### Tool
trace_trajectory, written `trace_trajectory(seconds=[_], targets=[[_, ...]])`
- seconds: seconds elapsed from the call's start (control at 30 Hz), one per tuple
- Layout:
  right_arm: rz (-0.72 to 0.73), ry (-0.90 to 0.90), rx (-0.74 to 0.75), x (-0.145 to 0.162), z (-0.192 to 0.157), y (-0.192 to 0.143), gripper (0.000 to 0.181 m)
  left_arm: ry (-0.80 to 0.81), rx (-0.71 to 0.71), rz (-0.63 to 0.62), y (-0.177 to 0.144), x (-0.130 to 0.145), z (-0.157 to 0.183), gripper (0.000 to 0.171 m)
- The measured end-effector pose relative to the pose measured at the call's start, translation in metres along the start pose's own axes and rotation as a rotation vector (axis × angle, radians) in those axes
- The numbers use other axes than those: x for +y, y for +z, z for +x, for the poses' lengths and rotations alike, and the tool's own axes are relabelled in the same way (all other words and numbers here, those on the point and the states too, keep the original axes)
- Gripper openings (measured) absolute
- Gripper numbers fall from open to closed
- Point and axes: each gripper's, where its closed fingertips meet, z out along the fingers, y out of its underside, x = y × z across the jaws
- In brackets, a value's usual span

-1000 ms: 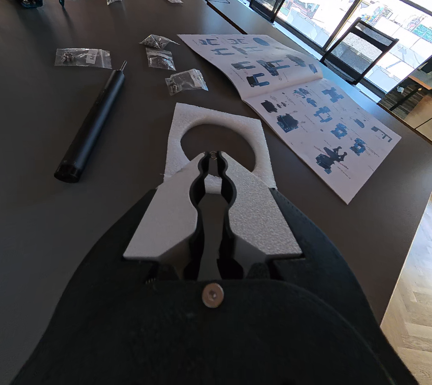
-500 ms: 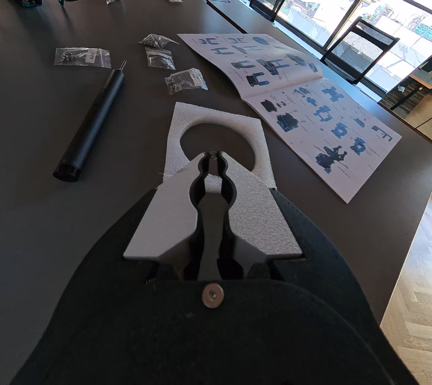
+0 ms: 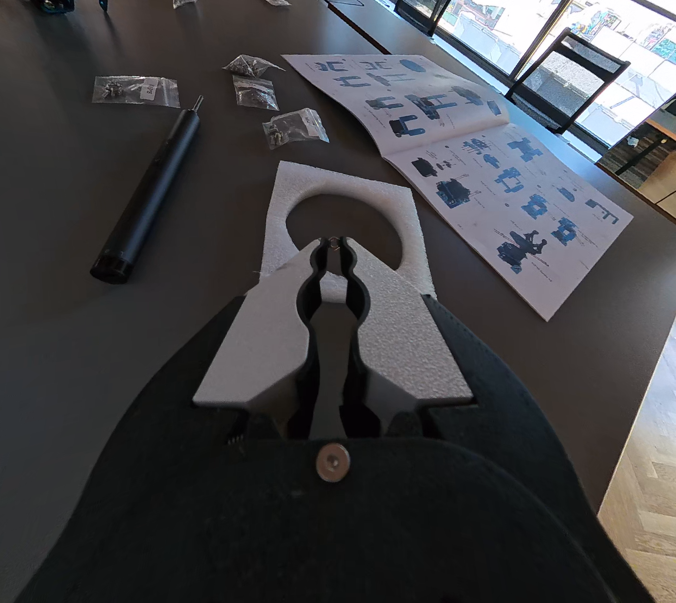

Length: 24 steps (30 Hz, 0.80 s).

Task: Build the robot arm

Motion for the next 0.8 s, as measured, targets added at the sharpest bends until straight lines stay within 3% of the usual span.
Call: trace_trajectory(seconds=[0.43,0.8], targets=[[-0.008,-0.010,-0.003,0.001,-0.002,0.001,0.006,-0.057,0.013,0.103,-0.004,-0.004,-0.001,0.057],[-0.011,-0.020,-0.007,0.000,-0.004,0.002,0.006,-0.244,0.099,0.395,-0.013,-0.011,-0.003,0.057]])
